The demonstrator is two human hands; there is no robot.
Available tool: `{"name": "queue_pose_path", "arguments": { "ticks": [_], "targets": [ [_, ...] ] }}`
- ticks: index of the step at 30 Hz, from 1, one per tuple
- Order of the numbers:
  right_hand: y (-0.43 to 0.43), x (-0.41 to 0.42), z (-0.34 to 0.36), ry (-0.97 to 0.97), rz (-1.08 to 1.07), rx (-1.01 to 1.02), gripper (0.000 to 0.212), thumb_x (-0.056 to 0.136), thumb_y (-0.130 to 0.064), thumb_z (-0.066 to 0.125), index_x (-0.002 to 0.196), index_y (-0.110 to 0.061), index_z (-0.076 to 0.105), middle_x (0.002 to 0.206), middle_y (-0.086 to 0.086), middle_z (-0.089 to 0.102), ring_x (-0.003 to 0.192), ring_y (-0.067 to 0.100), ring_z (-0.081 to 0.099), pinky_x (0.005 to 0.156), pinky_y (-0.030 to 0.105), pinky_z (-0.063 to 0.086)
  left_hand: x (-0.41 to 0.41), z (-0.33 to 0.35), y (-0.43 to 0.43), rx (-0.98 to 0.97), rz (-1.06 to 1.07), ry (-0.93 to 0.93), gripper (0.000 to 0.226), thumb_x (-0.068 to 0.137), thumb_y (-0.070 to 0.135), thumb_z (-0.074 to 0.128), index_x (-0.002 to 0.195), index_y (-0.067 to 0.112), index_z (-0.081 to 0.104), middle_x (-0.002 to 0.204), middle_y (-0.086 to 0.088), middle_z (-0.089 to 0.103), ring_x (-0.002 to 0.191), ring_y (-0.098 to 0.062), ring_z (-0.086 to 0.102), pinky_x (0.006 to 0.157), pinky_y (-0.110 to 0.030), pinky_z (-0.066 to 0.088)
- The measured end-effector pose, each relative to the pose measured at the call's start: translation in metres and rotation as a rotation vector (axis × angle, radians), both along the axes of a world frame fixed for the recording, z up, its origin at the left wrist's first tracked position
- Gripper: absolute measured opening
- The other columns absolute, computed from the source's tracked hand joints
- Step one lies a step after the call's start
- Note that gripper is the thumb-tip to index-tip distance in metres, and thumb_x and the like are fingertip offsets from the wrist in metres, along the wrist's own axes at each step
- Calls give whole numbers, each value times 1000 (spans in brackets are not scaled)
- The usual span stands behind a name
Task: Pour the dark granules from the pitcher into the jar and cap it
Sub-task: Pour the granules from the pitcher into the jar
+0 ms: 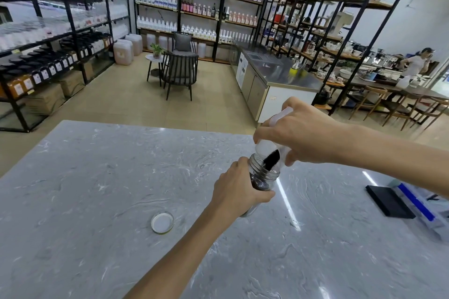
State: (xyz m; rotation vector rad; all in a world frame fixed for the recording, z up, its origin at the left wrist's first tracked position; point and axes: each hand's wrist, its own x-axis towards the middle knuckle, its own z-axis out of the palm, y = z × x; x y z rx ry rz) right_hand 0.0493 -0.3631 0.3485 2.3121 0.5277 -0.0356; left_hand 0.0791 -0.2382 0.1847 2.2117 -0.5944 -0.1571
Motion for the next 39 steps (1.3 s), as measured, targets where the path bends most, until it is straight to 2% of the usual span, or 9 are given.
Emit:
{"name": "queue_pose_path", "arguments": {
  "ticks": [6, 13, 29, 36, 39],
  "targets": [
    [-2, 1, -1, -7, 6, -2, 79, 73, -47, 81, 134, -37, 31, 128, -15, 63, 103, 16, 66, 101, 46, 34, 1, -2, -2, 13, -3, -14, 74, 72, 60, 81, 127, 22, 49, 121, 2, 62, 106, -23, 63, 88, -38, 52],
    [0, 0, -3, -10, 2, -17, 79, 73, -47, 81, 135, -36, 33, 125, -13, 63, 104, 18, 65, 102, 47, 35, 2, -2, -4, 28, -13, -22, 77, 74, 59, 81, 131, 20, 47, 124, 0, 62, 110, -24, 63, 95, -43, 54],
    [7, 8, -6, 6, -10, -57, 77, 75, -44, 81, 136, -34, 34, 128, -11, 62, 108, 19, 64, 102, 48, 35, 9, -4, -8, 40, 22, -23, 76, 74, 59, 81, 130, 20, 47, 122, -1, 61, 108, -24, 64, 87, -38, 51],
    [11, 14, -6, -4, -37, -69, 79, 74, -45, 81, 135, -32, 34, 124, -9, 62, 102, 20, 63, 99, 48, 37, 9, -7, -7, 29, 34, -17, 76, 73, 58, 81, 128, 19, 48, 122, -1, 61, 109, -25, 63, 89, -40, 51],
    [13, 15, -8, -11, -33, -81, 77, 74, -45, 81, 134, -32, 35, 122, -10, 63, 100, 20, 63, 98, 47, 38, 10, -8, -6, 34, 39, -16, 75, 72, 58, 81, 128, 19, 48, 121, -1, 61, 108, -25, 63, 85, -38, 50]
  ]
}}
